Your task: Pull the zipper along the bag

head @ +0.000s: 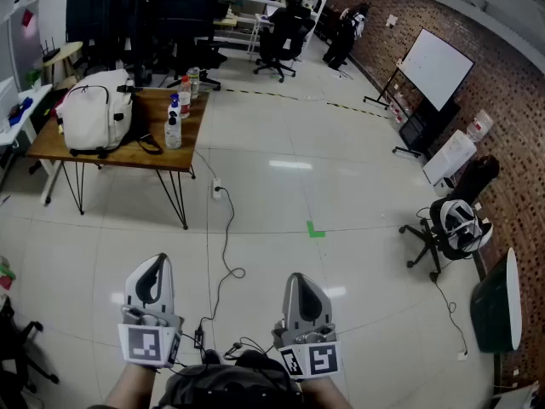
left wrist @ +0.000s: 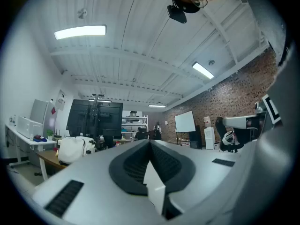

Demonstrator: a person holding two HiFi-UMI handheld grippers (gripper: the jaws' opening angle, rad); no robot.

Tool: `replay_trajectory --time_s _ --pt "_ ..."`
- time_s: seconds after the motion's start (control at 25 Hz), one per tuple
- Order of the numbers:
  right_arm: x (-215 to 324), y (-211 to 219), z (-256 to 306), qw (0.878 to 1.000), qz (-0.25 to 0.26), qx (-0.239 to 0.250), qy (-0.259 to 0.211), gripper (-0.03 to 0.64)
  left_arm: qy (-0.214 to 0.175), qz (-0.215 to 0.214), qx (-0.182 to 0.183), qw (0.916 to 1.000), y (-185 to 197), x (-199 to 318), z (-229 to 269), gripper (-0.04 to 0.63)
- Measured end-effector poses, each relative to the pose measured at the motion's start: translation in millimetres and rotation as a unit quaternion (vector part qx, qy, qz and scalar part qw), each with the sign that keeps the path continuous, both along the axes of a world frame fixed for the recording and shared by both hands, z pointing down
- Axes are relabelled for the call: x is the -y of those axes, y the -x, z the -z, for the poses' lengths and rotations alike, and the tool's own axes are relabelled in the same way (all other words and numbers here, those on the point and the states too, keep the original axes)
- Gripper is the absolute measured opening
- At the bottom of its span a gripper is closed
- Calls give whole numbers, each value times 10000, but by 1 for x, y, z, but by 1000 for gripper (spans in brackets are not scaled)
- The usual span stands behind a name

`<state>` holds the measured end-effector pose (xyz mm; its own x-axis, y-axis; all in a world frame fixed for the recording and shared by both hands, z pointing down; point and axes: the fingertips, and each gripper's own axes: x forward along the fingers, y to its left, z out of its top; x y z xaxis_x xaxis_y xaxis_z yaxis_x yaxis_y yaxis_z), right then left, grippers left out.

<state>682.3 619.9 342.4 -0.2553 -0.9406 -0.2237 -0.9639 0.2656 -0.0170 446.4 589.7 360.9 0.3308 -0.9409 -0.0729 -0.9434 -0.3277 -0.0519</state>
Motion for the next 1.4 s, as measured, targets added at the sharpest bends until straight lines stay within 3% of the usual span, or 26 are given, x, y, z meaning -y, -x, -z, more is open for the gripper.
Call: replay_trajectory --time_s 0.28,0.52,0.84,1.12,1.4 --pt "20 -3 -11 9999 -39 -38 112 6 74 -53 -144 9999 7 15 -10 18" --pt "72 -10 -24 10000 -21 65 64 8 102 93 -76 9999 11 55 -20 18" --pt "208 -46 -35 9997 112 225 -26 8 159 246 -92 9995 -19 175 -28 18" --pt "331 -95 -17 9993 179 297 -154 8 -88 411 -32 9991 -57 288 4 18" --pt "423 -126 -30 9987 363 355 -27 8 121 618 -15 9980 -88 365 -11 18"
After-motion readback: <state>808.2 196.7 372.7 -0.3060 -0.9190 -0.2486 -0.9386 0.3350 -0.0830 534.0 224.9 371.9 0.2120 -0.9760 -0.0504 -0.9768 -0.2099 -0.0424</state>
